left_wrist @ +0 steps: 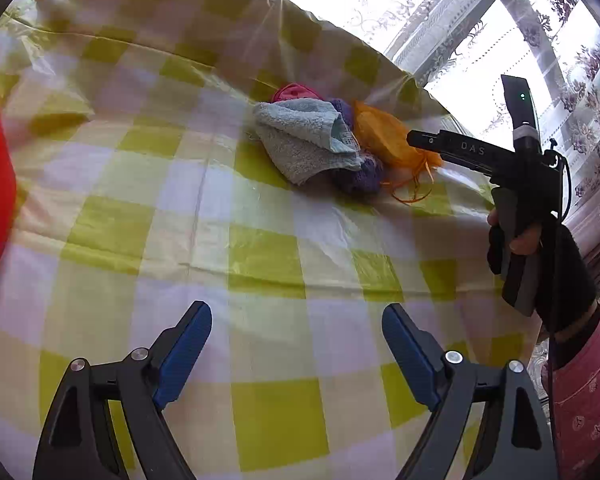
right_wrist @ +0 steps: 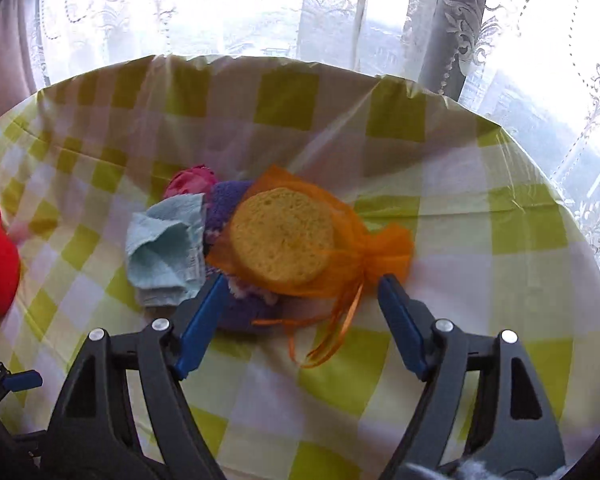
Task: Organize soft objects
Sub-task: 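Grasp the orange mesh sponge bag with the right gripper while the left gripper grasps the light blue towel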
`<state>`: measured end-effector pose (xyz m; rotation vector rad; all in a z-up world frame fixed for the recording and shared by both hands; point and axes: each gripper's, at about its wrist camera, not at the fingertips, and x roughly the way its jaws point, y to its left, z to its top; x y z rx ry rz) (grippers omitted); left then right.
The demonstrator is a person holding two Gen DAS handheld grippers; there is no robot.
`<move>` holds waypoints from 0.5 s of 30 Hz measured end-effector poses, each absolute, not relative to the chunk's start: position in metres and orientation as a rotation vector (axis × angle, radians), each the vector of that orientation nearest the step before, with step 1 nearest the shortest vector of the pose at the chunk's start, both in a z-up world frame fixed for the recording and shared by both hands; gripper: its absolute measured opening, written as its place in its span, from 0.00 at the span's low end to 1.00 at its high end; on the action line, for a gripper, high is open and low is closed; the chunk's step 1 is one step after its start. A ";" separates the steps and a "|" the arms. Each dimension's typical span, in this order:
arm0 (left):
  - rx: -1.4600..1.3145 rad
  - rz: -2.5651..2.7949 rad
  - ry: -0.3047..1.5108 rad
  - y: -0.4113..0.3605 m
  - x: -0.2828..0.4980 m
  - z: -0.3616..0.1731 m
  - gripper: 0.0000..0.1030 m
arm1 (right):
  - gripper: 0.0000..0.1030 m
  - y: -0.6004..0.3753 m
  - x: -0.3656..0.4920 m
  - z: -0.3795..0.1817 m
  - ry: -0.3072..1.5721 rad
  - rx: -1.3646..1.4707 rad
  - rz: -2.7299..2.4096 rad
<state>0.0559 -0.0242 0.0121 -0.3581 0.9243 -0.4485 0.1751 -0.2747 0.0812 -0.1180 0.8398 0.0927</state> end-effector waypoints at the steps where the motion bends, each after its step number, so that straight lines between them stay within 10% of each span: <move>1: -0.389 -0.451 0.933 -0.023 0.066 0.010 0.86 | 0.79 -0.280 0.192 0.079 0.863 -0.110 0.093; 6: -0.479 -0.408 0.935 -0.018 0.124 0.008 0.86 | 0.79 -0.300 0.237 0.060 0.996 -0.072 0.086; 7: -0.485 -0.401 0.932 -0.018 0.134 0.008 0.86 | 0.63 -0.300 0.232 0.060 1.006 -0.064 0.108; 8: -0.492 -0.398 0.932 -0.019 0.145 0.008 0.86 | 0.19 -0.299 0.224 0.060 1.035 -0.036 0.153; 15: -0.562 -0.415 0.935 -0.041 0.198 0.003 0.86 | 0.14 -0.294 0.084 0.070 0.964 0.083 0.300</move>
